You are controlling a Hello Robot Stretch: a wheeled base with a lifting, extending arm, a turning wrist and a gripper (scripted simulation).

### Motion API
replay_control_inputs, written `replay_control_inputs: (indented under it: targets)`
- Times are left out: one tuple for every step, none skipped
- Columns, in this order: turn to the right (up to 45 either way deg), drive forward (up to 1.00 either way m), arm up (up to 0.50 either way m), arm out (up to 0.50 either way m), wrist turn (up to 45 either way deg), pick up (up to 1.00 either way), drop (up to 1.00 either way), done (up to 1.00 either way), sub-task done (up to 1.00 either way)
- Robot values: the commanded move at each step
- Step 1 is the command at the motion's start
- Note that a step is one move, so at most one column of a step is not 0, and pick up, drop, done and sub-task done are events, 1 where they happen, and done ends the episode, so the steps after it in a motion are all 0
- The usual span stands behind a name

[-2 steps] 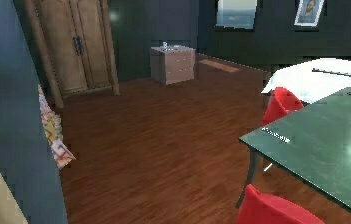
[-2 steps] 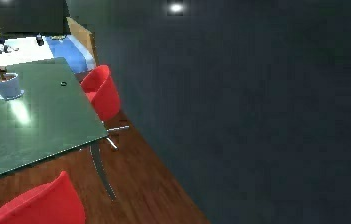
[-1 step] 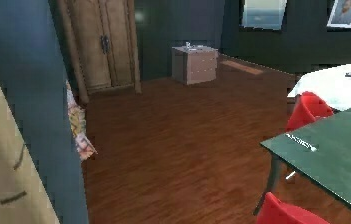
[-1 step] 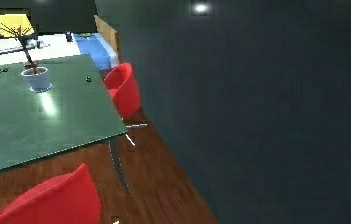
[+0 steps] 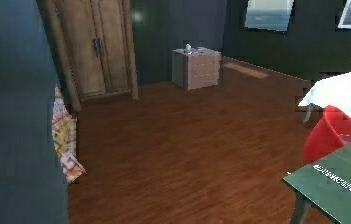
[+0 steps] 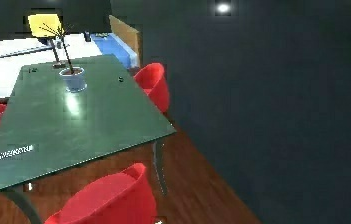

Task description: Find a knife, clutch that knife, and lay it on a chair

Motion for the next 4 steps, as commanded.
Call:
replay_control_inputs:
  targets:
    - [6.0, 0.0, 0.0, 0.0, 0.0, 0.0, 0.0, 0.0, 0.0]
    - [0.0, 0.6, 0.0, 0.0, 0.0, 0.0, 0.0, 0.0, 0.0]
    - [12.0, 0.0, 0.0, 0.0, 0.0, 0.0, 0.0, 0.0, 0.0]
    - [0.0, 1.0, 0.0, 0.0, 0.0, 0.0, 0.0, 0.0, 0.0]
